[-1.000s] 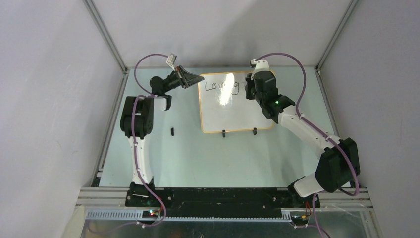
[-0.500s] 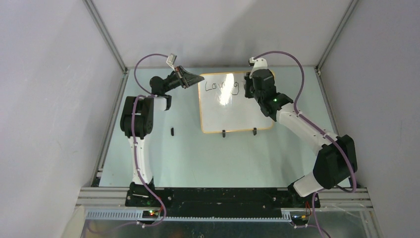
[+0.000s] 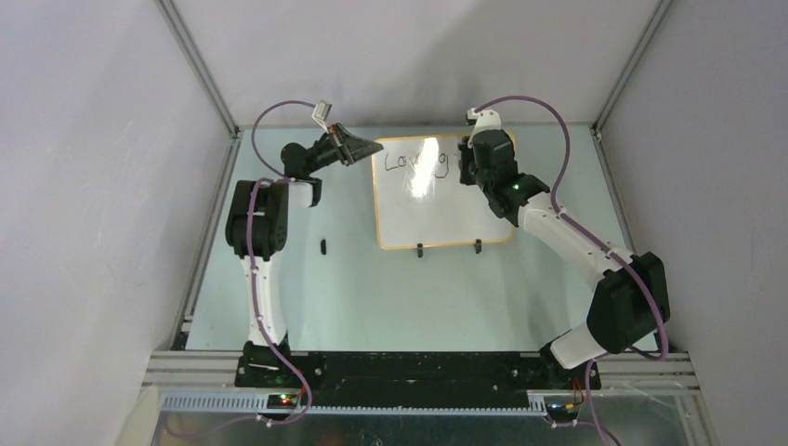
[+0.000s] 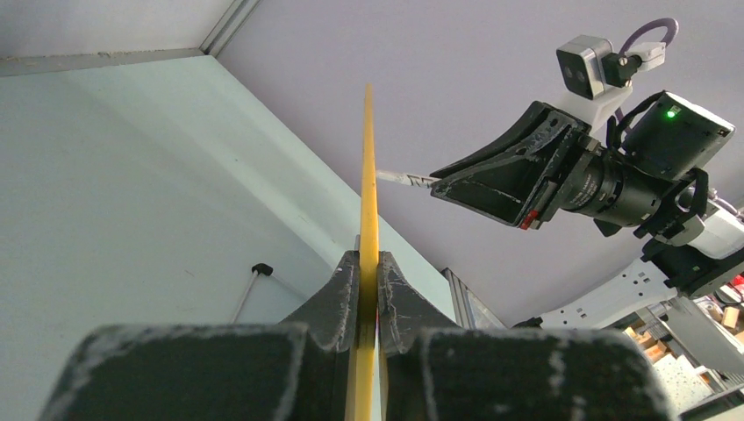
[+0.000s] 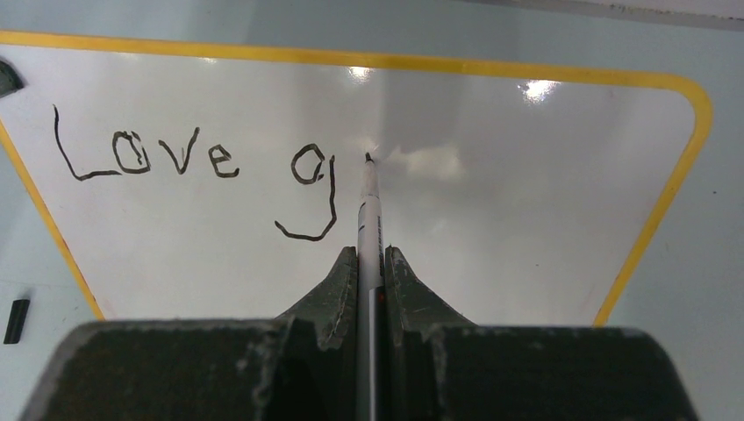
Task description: Write a sentence on the whiteboard
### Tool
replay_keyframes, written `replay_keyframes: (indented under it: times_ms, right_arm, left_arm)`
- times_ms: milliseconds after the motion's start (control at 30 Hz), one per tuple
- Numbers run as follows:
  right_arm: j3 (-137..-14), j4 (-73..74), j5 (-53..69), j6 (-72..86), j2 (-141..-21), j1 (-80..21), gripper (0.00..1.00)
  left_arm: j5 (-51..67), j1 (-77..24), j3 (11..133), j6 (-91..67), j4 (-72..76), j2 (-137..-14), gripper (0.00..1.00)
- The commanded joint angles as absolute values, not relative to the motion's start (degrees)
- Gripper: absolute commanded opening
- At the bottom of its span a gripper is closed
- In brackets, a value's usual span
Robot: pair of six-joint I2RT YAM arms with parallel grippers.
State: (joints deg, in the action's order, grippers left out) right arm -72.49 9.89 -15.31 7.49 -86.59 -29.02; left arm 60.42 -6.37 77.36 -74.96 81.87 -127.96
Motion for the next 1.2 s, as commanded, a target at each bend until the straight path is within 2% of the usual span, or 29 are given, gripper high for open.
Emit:
replay_keyframes:
  times_ms: [0, 1167]
  right_arm:
    - [-74.8, 11.7, -16.7, 7.4, -86.8, -28.8, 0.00]
    - [-72.0, 13.0, -17.2, 7.2, -85.0, -29.9, 0.00]
  left_arm:
    - [60.9, -6.6, 77.6, -74.1, 83.8, -125.2, 0.00]
    - [60.8, -6.6, 77.8, -74.1, 83.8, -125.3, 0.00]
